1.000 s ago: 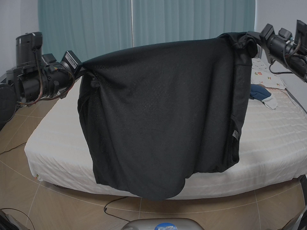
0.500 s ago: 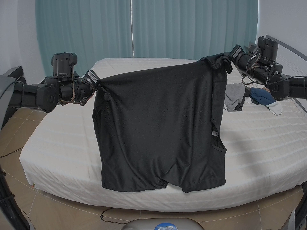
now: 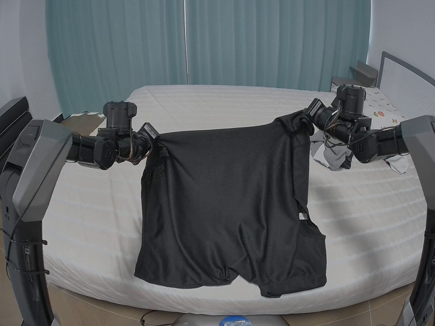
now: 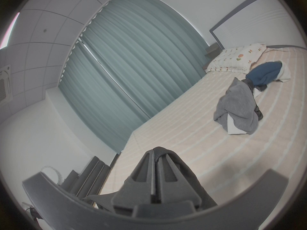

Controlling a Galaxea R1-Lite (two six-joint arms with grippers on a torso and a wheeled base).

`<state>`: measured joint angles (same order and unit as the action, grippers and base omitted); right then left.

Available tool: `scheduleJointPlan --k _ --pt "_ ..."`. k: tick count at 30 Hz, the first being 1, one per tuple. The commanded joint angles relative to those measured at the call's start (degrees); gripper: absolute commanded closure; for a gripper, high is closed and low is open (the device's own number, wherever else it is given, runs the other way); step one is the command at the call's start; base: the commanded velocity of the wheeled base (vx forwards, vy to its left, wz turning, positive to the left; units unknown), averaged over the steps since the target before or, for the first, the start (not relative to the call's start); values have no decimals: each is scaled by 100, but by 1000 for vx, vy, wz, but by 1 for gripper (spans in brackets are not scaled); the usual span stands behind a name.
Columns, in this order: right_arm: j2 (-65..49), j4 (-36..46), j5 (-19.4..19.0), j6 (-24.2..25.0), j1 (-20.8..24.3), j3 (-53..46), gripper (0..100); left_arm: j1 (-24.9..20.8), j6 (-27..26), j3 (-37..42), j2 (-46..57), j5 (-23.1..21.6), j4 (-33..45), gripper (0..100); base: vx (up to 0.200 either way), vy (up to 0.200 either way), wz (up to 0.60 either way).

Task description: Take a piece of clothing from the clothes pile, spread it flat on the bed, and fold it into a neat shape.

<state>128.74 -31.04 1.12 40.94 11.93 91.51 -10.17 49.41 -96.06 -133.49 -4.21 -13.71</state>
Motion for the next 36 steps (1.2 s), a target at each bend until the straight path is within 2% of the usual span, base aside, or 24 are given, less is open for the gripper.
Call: scheduleJointPlan --k 1,10,13,14,15,16,27,31,36 --pt "546 -69 55 20 2 -2 100 -38 -1 -158 -556 25 0 100 0 0 0" --pt "1021 -104 81 37 19 68 100 -108 -10 -282 -863 69 -35 100 0 0 0" --pt "1285 -104 283 28 28 314 100 -135 -10 -484 -1074 166 0 100 0 0 0" --pt "1373 -104 345 28 28 411 0 -161 -1 -545 -1136 192 27 100 0 0 0" --pt "1460 -104 380 28 28 508 0 -179 -10 -615 -1206 227 27 100 0 0 0" --pt "1548 -104 398 28 28 587 0 -187 -10 -677 -1294 262 36 0 0 0 0" --pt "2032 -16 415 -51 -121 631 0 -64 -1 -1178 -1856 1001 238 0 0 0 0" --pt "2023 -16 424 -68 -341 631 0 76 34 -1354 -1874 1009 668 0 0 0 0" --pt "1997 -8 398 -59 -517 473 0 147 60 -1653 -1883 965 1618 0 0 0 0"
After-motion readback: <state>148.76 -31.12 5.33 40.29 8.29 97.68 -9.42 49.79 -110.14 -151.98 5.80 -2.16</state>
